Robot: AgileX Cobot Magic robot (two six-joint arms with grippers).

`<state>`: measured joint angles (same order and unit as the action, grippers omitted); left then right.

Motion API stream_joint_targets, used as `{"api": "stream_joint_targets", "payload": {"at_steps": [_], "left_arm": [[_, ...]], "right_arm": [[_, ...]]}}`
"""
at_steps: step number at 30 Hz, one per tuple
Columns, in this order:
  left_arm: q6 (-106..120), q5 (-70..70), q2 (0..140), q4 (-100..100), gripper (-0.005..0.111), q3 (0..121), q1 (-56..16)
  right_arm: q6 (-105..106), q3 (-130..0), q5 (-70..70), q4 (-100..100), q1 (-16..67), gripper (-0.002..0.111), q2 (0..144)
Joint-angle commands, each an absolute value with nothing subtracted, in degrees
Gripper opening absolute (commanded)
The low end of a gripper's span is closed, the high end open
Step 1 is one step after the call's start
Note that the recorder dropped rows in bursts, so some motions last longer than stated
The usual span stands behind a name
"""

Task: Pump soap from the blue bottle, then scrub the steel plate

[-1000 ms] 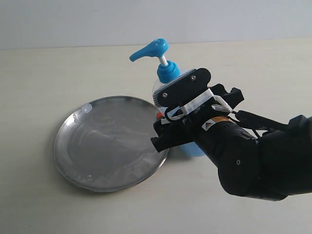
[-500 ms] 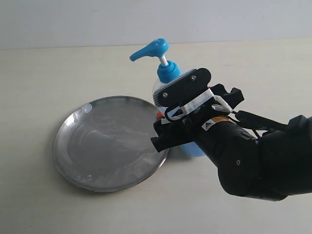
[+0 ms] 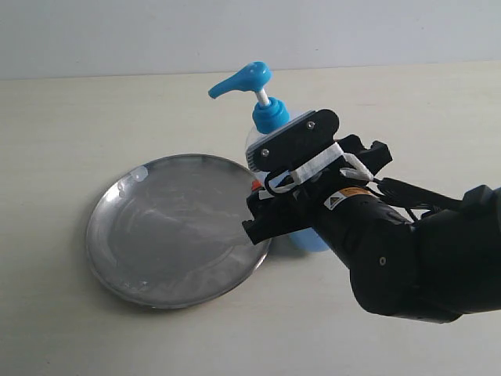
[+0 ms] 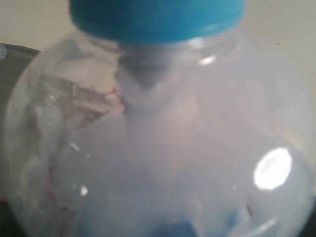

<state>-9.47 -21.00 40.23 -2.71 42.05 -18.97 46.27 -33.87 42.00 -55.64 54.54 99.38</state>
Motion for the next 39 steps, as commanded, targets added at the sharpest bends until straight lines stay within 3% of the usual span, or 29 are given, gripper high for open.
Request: {"api": "stream_joint_targets", "payload": {"at_steps": [1, 29, 39], "left_arm": [[-9.44, -20.83, 40.11, -2.86, 0.000, 42.54, -19.44], [-9.44, -20.83, 40.24, -2.86, 0.000, 42.54, -19.44], [-8.26, -26.96, 46.80, -1.76, 0.000, 42.54, -22.16]], "right_arm": [[46.41, -34.12, 46.86, -53.77, 54.67, 0.000, 98.73], [46.41, -34.12, 47.71, -53.77, 54.67, 0.000, 98.73], [46.41, -34.12, 47.71, -53.77, 54.67, 0.000, 98.73]]}}
